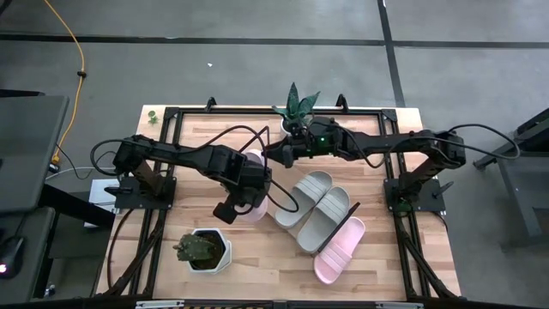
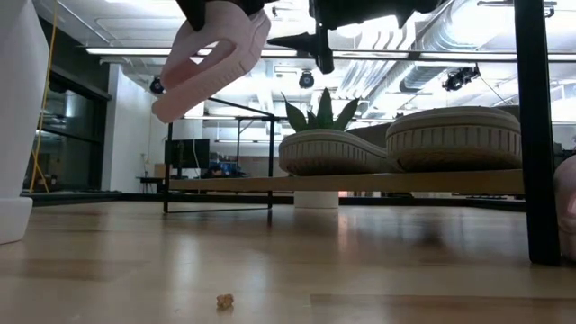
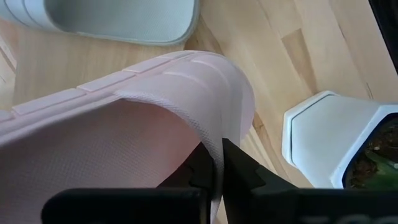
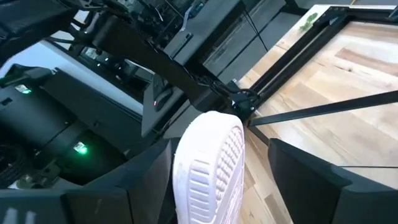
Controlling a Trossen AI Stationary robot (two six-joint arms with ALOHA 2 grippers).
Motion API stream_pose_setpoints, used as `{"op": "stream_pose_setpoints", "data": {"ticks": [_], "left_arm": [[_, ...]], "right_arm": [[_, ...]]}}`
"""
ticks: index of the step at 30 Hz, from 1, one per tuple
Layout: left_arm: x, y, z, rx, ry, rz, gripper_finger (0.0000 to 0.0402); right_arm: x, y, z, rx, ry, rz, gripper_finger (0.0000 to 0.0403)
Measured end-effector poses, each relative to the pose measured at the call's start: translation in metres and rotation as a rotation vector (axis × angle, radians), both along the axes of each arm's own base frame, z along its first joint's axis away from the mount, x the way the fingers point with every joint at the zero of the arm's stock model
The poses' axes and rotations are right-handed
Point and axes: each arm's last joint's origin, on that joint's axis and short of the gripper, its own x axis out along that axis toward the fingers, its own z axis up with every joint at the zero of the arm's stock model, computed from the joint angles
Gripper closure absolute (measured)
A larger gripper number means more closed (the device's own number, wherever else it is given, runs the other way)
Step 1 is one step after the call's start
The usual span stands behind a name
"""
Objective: Pick and place slides into the shelf
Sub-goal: Put the left pink slide on the shelf
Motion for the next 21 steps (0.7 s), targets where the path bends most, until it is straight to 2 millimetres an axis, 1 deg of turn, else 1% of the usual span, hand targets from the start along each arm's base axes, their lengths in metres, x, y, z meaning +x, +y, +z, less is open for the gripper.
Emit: {"op": "stream_pose_setpoints", "data": {"ticks": [5, 11, 16, 19, 21], "left_arm": [[0.0, 0.0, 0.0, 0.001, -0.001, -0.003, 0.0386], [0.0, 0.0, 0.0, 0.006, -0.004, -0.026, 0.0397], [0.0, 0.0, 0.0, 0.006, -0.005, -0.027, 0.0386], [0.0, 0.0, 0.0, 0.006, -0.006, -0.028, 0.0388], [0.0, 0.0, 0.0, 0.006, -0.007, -0.028, 0.0395]], "right_arm": [[0.0, 0.001, -0.001, 0.007, 0.002, -0.001, 0.0143], [0.0, 0.001, -0.001, 0.008, 0.003, -0.002, 0.0144], [0.0, 0.001, -0.001, 0.006, 0.002, -0.008, 0.0144], [0.004, 0.001, -0.003, 0.01, 0.014, 0.001, 0.0144], [0.01, 0.001, -0.003, 0.005, 0.006, 0.012, 0.0144]]}}
